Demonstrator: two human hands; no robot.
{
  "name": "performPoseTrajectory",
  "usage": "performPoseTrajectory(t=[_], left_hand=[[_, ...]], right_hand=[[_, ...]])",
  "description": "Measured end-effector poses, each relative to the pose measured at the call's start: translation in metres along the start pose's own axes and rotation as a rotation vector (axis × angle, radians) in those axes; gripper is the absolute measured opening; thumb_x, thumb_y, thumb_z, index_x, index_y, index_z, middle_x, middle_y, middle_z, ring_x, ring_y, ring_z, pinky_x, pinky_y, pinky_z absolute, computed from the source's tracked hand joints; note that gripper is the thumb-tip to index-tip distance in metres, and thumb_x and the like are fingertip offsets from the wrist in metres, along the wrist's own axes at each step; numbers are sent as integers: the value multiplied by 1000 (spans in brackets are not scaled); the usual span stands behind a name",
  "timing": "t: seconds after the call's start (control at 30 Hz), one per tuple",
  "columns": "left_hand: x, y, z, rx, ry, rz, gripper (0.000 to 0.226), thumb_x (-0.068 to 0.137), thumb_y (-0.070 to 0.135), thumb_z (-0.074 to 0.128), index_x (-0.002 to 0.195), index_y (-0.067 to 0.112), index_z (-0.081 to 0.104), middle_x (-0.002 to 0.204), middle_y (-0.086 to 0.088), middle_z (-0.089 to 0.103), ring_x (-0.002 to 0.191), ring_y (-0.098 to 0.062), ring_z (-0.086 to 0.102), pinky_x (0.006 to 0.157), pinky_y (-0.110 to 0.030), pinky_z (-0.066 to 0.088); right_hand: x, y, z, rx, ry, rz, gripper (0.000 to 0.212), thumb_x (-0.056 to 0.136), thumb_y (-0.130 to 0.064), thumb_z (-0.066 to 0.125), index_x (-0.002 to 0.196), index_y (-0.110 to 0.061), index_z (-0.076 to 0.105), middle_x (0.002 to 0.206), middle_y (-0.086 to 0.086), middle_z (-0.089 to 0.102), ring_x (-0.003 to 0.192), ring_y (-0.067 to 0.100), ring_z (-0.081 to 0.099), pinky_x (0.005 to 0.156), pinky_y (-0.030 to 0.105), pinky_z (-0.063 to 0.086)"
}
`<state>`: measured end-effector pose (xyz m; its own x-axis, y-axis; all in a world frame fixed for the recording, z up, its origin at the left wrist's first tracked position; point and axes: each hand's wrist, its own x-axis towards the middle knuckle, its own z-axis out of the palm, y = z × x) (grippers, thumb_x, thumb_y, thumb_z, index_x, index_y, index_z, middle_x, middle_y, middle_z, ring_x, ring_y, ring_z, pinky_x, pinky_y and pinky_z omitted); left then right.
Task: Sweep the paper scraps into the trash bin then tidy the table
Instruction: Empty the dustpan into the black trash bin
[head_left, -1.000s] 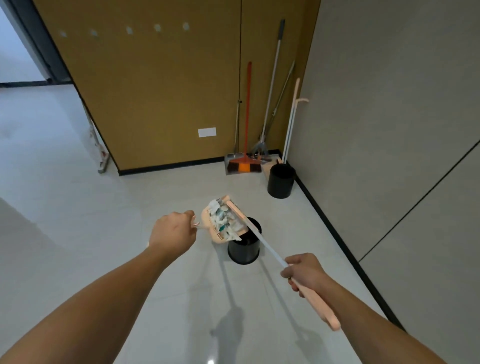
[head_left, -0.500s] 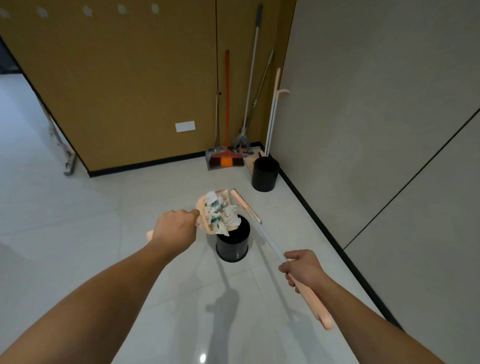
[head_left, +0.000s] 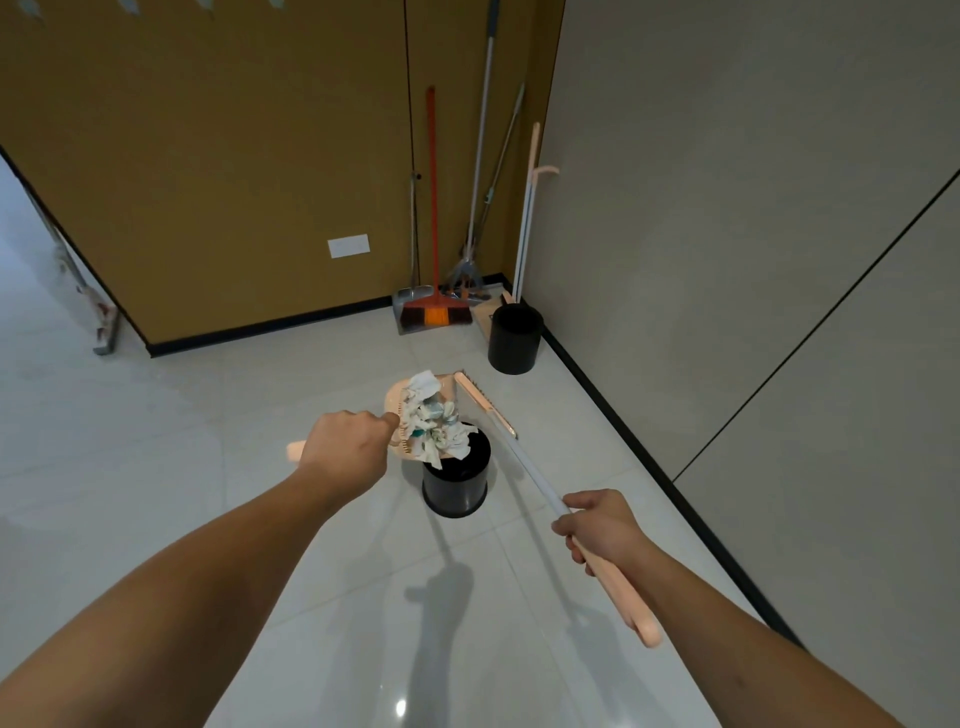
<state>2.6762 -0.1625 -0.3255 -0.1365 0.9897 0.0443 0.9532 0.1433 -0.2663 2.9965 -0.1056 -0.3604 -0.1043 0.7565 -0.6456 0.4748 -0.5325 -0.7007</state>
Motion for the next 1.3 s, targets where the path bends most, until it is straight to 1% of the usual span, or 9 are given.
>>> performPoseTrajectory(t=[0.17, 0.27, 0.67, 0.87, 0.93, 1.03, 1.17, 1.3], left_hand=[[-1, -5, 2, 14, 2, 9, 23, 91, 22, 47, 112, 28, 54, 78, 3, 64, 66, -22, 59, 52, -27, 39], [-4, -7, 3, 16, -7, 12, 21, 90, 20, 48, 109, 27, 55, 75, 4, 63, 64, -22, 59, 54, -28, 44], [-2, -8, 7, 31, -5, 32, 30, 86, 14, 50, 113, 28, 57, 74, 5, 64, 64, -20, 59, 51, -26, 40], [4, -5, 4, 35, 1, 31, 34, 86, 12, 48, 115, 28, 56, 76, 5, 64, 64, -20, 56, 55, -28, 46], [9, -4, 3, 43, 4, 39, 34, 86, 12, 48, 115, 28, 57, 77, 5, 64, 65, -19, 57, 54, -28, 44], [11, -1, 5, 93, 5, 103, 33, 88, 12, 48, 116, 27, 57, 82, 5, 67, 69, -18, 60, 54, -29, 40], [14, 0, 6, 66, 12, 47, 34, 86, 11, 46, 113, 28, 57, 77, 6, 64, 66, -19, 57, 51, -29, 35], [12, 3, 9, 110, 4, 98, 31, 87, 12, 48, 112, 28, 58, 79, 6, 65, 65, -18, 55, 54, -29, 37]], right_hand=[[-3, -2, 2, -7, 7, -5, 46, 78, 0, 73, 118, -15, 58, 60, 13, 60, 37, 18, 49, 39, 21, 40], [-5, -3, 3, -16, 11, -9, 45, 78, 0, 73, 117, -15, 57, 62, 13, 61, 37, 18, 50, 39, 21, 40], [-7, 2, 8, 0, 23, 1, 49, 77, -1, 74, 122, -14, 59, 50, 7, 59, 36, 19, 49, 39, 21, 40], [-9, 3, 6, -4, 32, 12, 51, 77, 0, 74, 125, -13, 59, 53, 9, 59, 36, 19, 49, 39, 20, 40], [-9, 4, 5, -7, 35, 12, 52, 77, 0, 74, 125, -12, 59, 54, 10, 59, 36, 19, 49, 39, 20, 40], [-8, 3, 4, -6, 39, 14, 52, 77, 1, 73, 126, -12, 58, 56, 10, 60, 36, 19, 50, 39, 20, 41], [-7, 4, 2, 0, 43, 26, 52, 77, 0, 73, 125, -12, 58, 57, 11, 60, 37, 19, 50, 40, 21, 41], [-7, 5, 0, -3, 50, 25, 50, 77, 0, 74, 124, -13, 59, 58, 11, 61, 36, 18, 51, 39, 21, 41]])
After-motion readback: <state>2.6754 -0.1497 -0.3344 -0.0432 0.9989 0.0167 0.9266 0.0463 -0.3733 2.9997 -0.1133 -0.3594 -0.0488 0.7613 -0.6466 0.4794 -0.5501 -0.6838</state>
